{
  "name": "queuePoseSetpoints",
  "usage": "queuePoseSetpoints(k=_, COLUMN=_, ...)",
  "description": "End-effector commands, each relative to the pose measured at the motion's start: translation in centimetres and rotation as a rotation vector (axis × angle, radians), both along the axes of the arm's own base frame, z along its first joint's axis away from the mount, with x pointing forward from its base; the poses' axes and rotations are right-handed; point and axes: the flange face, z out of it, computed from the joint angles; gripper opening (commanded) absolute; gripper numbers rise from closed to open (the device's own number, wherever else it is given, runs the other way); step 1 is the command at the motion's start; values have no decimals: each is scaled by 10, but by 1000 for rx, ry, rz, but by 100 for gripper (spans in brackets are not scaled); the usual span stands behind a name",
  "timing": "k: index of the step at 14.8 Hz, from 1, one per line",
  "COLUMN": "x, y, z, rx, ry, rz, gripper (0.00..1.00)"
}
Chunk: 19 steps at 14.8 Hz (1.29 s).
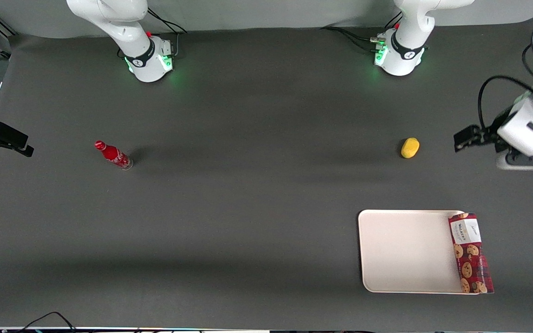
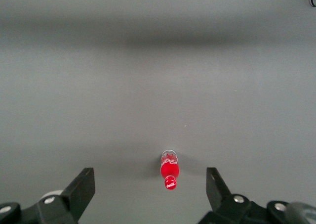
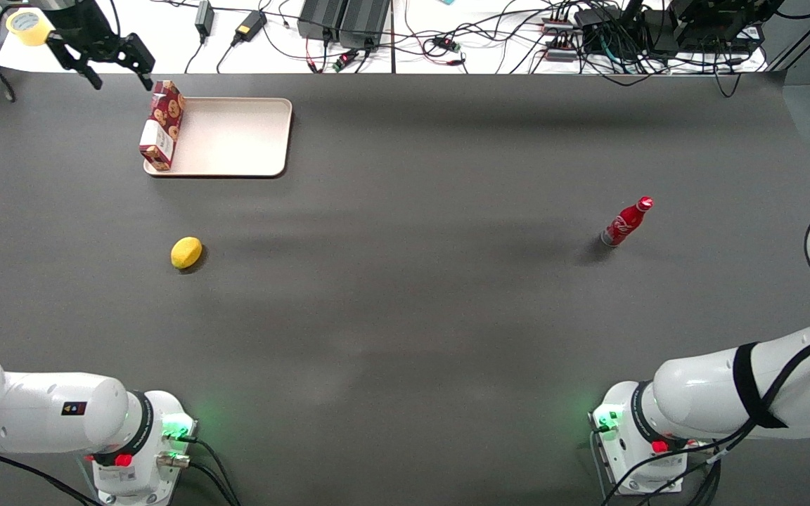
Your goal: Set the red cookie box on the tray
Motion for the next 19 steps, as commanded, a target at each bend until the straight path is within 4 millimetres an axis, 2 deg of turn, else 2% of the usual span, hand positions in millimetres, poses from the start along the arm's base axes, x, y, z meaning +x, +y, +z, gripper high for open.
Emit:
queuePoseSetpoints(k=1, x=-28, y=0, z=12, rx=25, ry=29, rz=14, gripper=100)
queuePoseSetpoints(k=4, x=-35, y=-2, z=19, rx=36, ry=36, rz=4, gripper=100)
queuePoseSetpoints(k=6, x=-35, y=-10, z=18, rx=48, ry=36, rz=-15, gripper=100)
queuePoseSetpoints(k=12, x=-31, y=-11, z=24, rx=46, ry=23, rz=-18, gripper=100)
queuePoseSetpoints(k=15, x=-38, y=-10, z=39, rx=47, ry=27, rz=-10, gripper=100)
queuePoseSetpoints(k=17, x=-35, y=-6, z=54, rx=40, ry=1, rz=-6, gripper=100)
queuePoseSetpoints(k=19, x=-33, y=-4, z=54, rx=38, ry=-1, rz=3, gripper=100)
